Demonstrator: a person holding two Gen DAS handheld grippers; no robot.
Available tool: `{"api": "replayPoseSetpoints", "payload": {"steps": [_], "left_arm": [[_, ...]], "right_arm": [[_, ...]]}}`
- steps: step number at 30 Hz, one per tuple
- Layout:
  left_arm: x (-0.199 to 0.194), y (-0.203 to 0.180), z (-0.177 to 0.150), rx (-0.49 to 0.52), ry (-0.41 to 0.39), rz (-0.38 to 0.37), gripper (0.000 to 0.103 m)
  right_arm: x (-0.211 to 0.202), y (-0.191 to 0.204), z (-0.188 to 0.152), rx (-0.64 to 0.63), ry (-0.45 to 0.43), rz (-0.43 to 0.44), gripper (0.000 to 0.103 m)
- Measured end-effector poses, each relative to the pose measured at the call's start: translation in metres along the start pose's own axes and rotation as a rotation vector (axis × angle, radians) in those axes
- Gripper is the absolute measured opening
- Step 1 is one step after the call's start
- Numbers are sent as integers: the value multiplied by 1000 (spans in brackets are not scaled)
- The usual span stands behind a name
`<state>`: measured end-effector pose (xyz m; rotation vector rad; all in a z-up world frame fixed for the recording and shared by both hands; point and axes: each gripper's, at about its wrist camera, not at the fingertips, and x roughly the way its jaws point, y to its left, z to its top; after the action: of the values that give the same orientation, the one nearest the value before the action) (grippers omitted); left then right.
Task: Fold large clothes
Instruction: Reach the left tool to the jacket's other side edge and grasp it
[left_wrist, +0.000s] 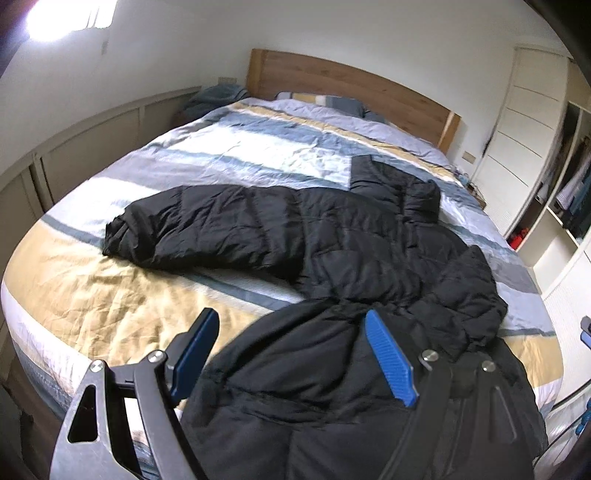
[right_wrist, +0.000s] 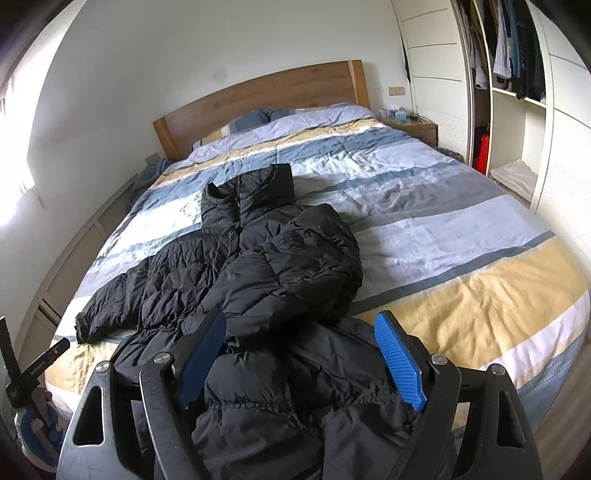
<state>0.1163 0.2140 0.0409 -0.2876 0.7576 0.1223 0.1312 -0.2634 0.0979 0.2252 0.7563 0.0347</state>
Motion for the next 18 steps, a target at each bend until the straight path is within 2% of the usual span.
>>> {"api": "replayPoseSetpoints", "payload": {"steps": [8,14,16,18], "left_arm": [[38,70,16,-77,60,50,81],[71,137,25,-195,98,82,81],[82,157,25,-253,113,69,81],[97,182,27,-335,131,22,81]], "right_arm": [[25,16,7,8,30,-21,82],[52,24,12,13,71,-41,82],[60,27,12,10,83,-42,82],[70,28,11,6,99,-47,82]]}}
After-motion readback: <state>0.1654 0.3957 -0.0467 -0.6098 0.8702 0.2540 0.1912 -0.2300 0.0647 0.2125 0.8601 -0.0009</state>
